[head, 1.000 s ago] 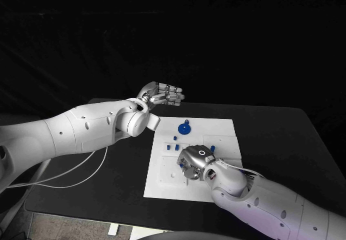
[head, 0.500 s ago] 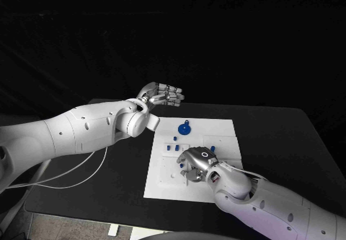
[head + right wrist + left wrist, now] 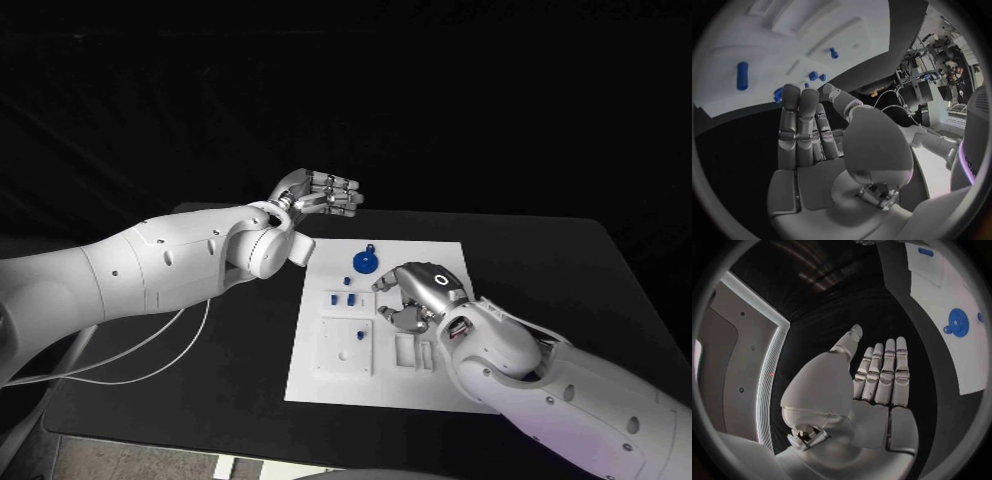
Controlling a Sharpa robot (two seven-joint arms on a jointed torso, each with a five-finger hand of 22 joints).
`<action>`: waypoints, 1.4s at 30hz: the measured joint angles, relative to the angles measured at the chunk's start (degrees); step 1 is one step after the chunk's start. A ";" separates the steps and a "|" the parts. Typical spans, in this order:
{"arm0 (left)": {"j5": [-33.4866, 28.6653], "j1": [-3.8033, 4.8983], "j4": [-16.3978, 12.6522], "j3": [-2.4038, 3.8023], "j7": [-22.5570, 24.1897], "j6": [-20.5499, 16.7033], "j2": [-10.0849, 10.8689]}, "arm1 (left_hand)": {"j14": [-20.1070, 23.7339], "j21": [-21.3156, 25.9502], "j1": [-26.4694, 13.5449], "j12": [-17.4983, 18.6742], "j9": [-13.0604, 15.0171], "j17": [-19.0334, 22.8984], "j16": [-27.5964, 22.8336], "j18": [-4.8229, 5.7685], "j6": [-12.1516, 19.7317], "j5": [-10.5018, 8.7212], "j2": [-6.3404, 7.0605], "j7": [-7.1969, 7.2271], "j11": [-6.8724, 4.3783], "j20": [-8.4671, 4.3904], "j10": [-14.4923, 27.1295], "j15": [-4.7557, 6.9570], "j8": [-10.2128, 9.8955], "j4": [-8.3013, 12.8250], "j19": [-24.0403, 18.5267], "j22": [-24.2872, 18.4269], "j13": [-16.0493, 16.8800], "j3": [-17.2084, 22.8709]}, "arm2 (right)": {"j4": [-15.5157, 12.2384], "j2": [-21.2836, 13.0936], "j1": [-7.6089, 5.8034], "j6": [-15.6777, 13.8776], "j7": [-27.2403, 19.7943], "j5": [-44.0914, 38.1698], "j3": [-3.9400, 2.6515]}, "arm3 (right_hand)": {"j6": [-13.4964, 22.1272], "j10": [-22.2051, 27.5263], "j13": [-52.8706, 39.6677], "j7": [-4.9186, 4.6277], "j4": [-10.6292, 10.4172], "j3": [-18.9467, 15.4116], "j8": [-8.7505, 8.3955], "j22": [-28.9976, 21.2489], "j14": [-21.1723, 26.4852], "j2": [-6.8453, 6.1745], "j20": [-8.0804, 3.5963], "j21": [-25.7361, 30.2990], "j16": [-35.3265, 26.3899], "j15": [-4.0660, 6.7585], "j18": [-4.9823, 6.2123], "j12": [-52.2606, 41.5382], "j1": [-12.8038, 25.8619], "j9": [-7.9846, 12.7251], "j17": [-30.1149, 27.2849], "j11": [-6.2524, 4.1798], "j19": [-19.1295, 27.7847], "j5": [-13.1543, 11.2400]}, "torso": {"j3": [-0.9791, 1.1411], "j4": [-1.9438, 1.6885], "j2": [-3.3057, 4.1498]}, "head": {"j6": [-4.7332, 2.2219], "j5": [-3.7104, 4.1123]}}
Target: Assemble the parts on the task board
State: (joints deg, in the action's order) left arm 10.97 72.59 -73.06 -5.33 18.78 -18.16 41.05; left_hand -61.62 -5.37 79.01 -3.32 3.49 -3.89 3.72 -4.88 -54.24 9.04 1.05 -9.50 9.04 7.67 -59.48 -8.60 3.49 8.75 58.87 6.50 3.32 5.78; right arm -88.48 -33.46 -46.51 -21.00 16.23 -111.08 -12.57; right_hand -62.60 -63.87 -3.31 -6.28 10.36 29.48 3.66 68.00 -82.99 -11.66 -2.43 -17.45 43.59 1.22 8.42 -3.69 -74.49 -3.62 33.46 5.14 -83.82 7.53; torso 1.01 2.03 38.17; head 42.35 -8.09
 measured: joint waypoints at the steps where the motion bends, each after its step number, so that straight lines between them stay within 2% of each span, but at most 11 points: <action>1: 0.00 0.00 -0.02 0.00 0.00 0.01 0.05 | 0.00 0.00 0.00 0.00 0.00 0.00 0.00 0.00 0.00 0.00 0.00 0.00 0.00 0.00 0.00 0.00 0.00 0.00 0.00 0.00 0.00 0.00 | -0.26 -0.51 -0.02 -0.07 0.06 0.09 -0.70 | -0.19 -0.03 0.00 -0.07 0.13 0.88 0.00 0.18 0.00 -0.21 0.00 0.00 0.00 0.00 -0.01 0.00 0.21 0.00 0.00 -0.03 0.00 0.00 | -0.01 0.00 0.00 | -0.04 0.07; 4: 0.00 0.00 -0.06 0.00 0.00 0.04 0.13 | 0.00 0.00 0.00 0.00 0.00 0.00 0.00 0.00 0.00 0.00 0.00 0.00 0.00 0.00 0.00 0.00 0.00 0.00 0.00 0.00 0.00 0.00 | -0.77 -2.30 -0.09 -0.10 0.24 0.38 -2.82 | -0.56 -0.03 0.00 -0.02 0.31 2.02 0.00 0.74 0.00 -0.43 0.00 0.00 0.00 0.00 -0.02 0.00 0.43 0.00 0.00 -0.03 0.00 0.00 | -0.03 0.01 -0.01 | -0.27 0.31; 7: 0.00 0.00 -0.11 0.00 0.00 0.05 0.12 | 0.00 0.00 0.00 0.00 0.00 0.00 0.00 0.00 0.00 0.00 0.00 0.00 0.00 0.00 0.00 0.00 0.00 0.00 0.00 0.00 0.00 0.00 | -0.55 -3.64 -0.34 0.44 0.59 0.77 -4.04 | -0.54 -0.03 0.00 0.00 0.28 1.99 0.00 1.05 0.00 -0.43 0.00 0.01 0.00 0.01 -0.03 0.00 0.42 0.00 0.00 -0.03 0.00 -0.16 | -0.10 0.00 -0.03 | -0.37 0.49; 9: -0.01 0.00 -0.11 0.00 0.00 0.05 0.09 | 0.00 0.00 -0.11 0.00 0.00 0.00 0.00 0.00 0.00 0.00 -0.11 0.00 0.00 0.00 0.00 0.00 0.00 0.00 0.00 -0.07 0.00 0.00 | 0.05 -4.05 -0.59 1.20 0.85 1.14 -4.49 | 0.06 0.78 0.00 0.60 -0.43 -0.06 0.00 0.83 0.00 -0.42 0.00 0.55 0.00 0.01 -0.02 0.00 0.42 0.00 0.02 0.29 0.00 -1.55 | -0.10 0.00 -0.06 | -0.47 0.56; 14: -0.02 0.00 -0.06 0.00 0.00 0.04 -0.11 | 0.00 0.00 -0.21 0.00 0.00 0.00 0.00 0.00 0.00 0.00 -0.20 0.00 0.00 0.00 0.00 0.00 0.00 0.00 0.00 -0.10 0.00 0.00 | 1.89 -4.47 -1.01 4.02 1.67 2.21 -5.05 | 0.55 1.43 0.00 0.73 -1.56 -3.03 0.00 -0.08 0.00 0.19 0.00 1.54 0.00 0.01 0.56 0.00 -0.19 -0.01 0.07 0.39 0.00 -3.32 | -0.07 0.06 -0.07 | -0.71 0.59; 16: -0.03 0.00 -0.03 0.00 0.01 0.04 -0.17 | 0.00 0.00 -0.21 0.00 0.00 0.00 0.00 0.00 0.00 0.00 -0.20 0.00 0.00 0.00 0.00 0.00 0.00 0.00 0.00 -0.10 0.00 0.00 | 2.49 -4.43 -1.02 5.03 1.93 2.52 -5.09 | 1.01 1.47 0.00 1.09 -1.92 -3.72 0.00 -0.37 0.00 0.19 0.00 1.72 -0.01 0.02 0.57 0.00 -0.19 -0.01 0.07 0.39 0.00 -3.57 | 0.00 0.07 -0.05 | -0.77 0.65; 22: -0.07 0.01 0.07 0.00 0.05 0.04 -0.40 | 0.00 0.00 -0.20 0.00 0.00 0.00 0.00 0.00 0.00 0.00 -0.20 0.00 0.00 0.00 0.00 0.00 0.00 0.00 0.00 -0.10 0.00 0.00 | 4.72 -3.83 -1.10 7.89 2.61 3.27 -5.04 | 1.48 1.83 0.00 1.03 -2.45 -5.02 0.00 -0.82 0.00 0.19 0.00 2.13 -0.01 0.02 0.58 0.00 -0.64 -0.01 -0.04 0.39 -0.01 -3.76 | 0.01 -0.10 0.02 | -0.89 0.99; 32: -0.12 0.00 0.27 0.00 0.05 0.00 -0.50 | 0.00 0.00 -0.20 0.00 0.00 0.00 0.00 0.00 0.00 0.00 -0.20 0.00 0.00 0.00 0.00 0.00 0.00 0.00 0.00 -0.21 0.00 0.00 | 6.74 -2.89 -1.13 11.38 2.80 4.38 -3.12 | 1.38 1.83 0.00 0.78 -2.65 -5.57 0.00 -0.93 0.00 0.41 0.00 2.13 -0.04 0.03 0.53 0.00 -0.86 -0.01 -0.03 0.39 -0.01 -3.42 | -0.03 -0.20 0.09 | -0.81 1.06; 35: -0.13 0.00 0.29 0.00 0.03 0.00 -0.59 | 0.00 0.00 -0.20 0.00 0.00 0.00 0.00 0.00 0.00 0.00 -0.20 0.00 0.00 0.00 0.00 0.00 0.00 0.00 0.00 -0.21 0.00 0.00 | 7.16 -2.72 -1.13 12.23 2.80 4.66 -2.52 | 1.13 1.31 0.00 0.54 -1.93 -3.92 0.00 -0.84 0.00 0.84 0.00 2.13 -0.05 0.03 0.51 0.00 -0.44 -0.01 -0.03 0.14 0.00 -3.32 | -0.07 -0.20 0.09 | -0.81 1.07; 37: -0.14 0.00 0.32 0.00 0.01 -0.01 -0.60 | 0.00 0.00 -0.20 0.00 0.00 0.00 0.00 0.00 0.00 0.00 -0.20 0.00 0.00 0.00 0.00 0.00 0.00 0.00 0.00 -0.21 0.00 0.00 | 7.42 -2.54 -1.13 12.67 2.80 4.81 -2.17 | 0.83 0.27 0.00 0.23 -1.51 -0.73 0.00 -0.48 0.00 1.05 0.00 2.13 -0.05 0.03 0.49 0.20 -0.23 -0.01 0.01 0.06 0.00 -4.04 | -0.07 -0.20 0.09 | -0.76 1.07; 42: -0.15 0.00 0.35 0.00 -0.02 -0.02 -0.60 | 0.00 0.00 -0.20 0.00 0.00 0.00 0.00 0.00 0.00 0.00 -0.20 0.00 0.00 0.00 0.00 0.00 0.00 0.00 0.00 -0.21 0.00 0.00 | 7.73 -2.30 -1.24 12.92 2.77 4.98 -1.71 | 0.10 -1.02 0.00 0.09 -1.23 3.93 -0.21 0.36 0.19 1.02 0.00 2.13 -0.05 0.23 0.47 0.22 0.67 0.07 0.27 -0.32 0.00 -4.42 | -0.06 -0.18 0.09 | -0.63 0.92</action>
State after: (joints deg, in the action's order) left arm 10.83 72.59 -72.71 -5.33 18.76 -18.18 40.45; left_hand -61.62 -5.37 78.81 -3.32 3.49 -3.89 3.72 -4.88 -54.24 9.04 0.86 -9.50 9.04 7.66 -59.48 -8.61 3.49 8.76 58.87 6.29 3.32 5.78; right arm -80.75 -35.76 -47.75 -8.08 19.00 -106.10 -14.28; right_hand -62.50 -64.89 -3.31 -6.19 9.14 33.41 3.44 68.36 -82.79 -10.64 -2.43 -15.32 43.55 1.44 8.89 -3.47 -73.82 -3.55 33.73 4.82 -83.82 3.11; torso 0.95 1.85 38.27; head 41.72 -7.17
